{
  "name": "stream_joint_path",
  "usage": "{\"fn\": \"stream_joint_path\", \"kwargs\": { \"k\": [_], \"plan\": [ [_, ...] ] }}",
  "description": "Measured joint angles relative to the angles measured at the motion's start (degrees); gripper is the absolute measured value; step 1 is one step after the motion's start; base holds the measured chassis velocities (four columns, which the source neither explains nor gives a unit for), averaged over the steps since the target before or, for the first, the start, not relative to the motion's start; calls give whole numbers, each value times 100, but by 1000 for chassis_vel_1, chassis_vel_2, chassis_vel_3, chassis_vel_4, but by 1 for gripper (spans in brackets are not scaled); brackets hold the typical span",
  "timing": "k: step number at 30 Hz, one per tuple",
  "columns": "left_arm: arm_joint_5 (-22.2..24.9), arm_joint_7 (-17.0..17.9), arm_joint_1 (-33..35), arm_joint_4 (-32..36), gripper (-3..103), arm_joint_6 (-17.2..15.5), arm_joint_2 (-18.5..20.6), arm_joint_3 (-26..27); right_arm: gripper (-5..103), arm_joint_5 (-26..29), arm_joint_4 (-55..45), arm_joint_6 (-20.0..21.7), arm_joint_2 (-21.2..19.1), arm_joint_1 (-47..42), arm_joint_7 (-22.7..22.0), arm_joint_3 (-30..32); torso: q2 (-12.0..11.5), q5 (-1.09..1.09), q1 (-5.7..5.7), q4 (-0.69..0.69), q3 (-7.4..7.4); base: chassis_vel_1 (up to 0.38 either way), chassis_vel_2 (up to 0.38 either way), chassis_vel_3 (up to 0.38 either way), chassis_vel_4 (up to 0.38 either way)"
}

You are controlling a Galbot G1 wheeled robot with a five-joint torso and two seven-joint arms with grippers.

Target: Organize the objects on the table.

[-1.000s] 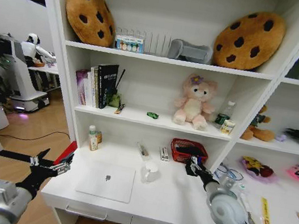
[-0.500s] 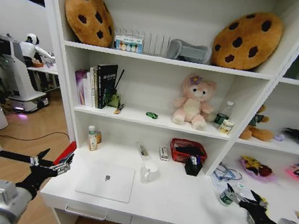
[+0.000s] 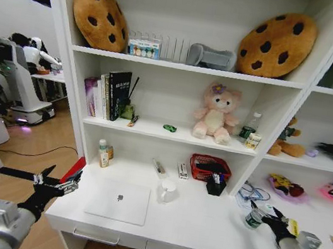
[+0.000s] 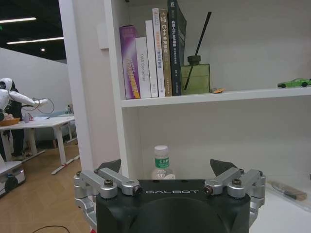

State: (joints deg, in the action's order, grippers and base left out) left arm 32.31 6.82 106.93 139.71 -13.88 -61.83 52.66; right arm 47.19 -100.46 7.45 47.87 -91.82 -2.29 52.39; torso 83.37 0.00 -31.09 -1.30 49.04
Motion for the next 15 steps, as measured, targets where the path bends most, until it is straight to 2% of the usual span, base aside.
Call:
{"fn": "stream_joint_path", "kwargs": {
  "k": [2,3,4,5,6,8,12,13,15],
  "plan": [
    [0,0,0,0,100,0,0,0,92,-9,51,1,-8,54,-11,-41,0,0,0,0,0,0,0,0,0],
    [0,0,0,0,100,0,0,0,87,-23,116,1,-18,124,-34,-93,0,0,0,0,0,0,0,0,0],
    [0,0,0,0,100,0,0,0,87,-23,116,1,-18,124,-34,-93,0,0,0,0,0,0,0,0,0],
    [0,0,0,0,100,0,0,0,76,-29,170,1,-30,185,-63,-147,0,0,0,0,0,0,0,0,0],
    [0,0,0,0,100,0,0,0,71,-29,184,4,-35,208,-85,-174,0,-1,0,0,0,0,0,0,0],
    [0,0,0,0,100,0,0,0,71,-30,189,9,-35,215,-95,-184,0,0,0,0,0,0,0,0,0],
    [0,0,0,0,100,0,0,0,49,-89,203,41,13,204,-138,-235,0,-1,0,0,0,0,0,0,0],
    [0,0,0,0,100,0,0,0,49,-89,203,41,13,204,-138,-235,0,-1,0,0,0,0,0,0,0],
    [0,0,0,0,100,0,0,0,38,-89,186,33,45,176,-148,-235,0,-2,0,0,-1,0,0,0,0]
  ]
}}
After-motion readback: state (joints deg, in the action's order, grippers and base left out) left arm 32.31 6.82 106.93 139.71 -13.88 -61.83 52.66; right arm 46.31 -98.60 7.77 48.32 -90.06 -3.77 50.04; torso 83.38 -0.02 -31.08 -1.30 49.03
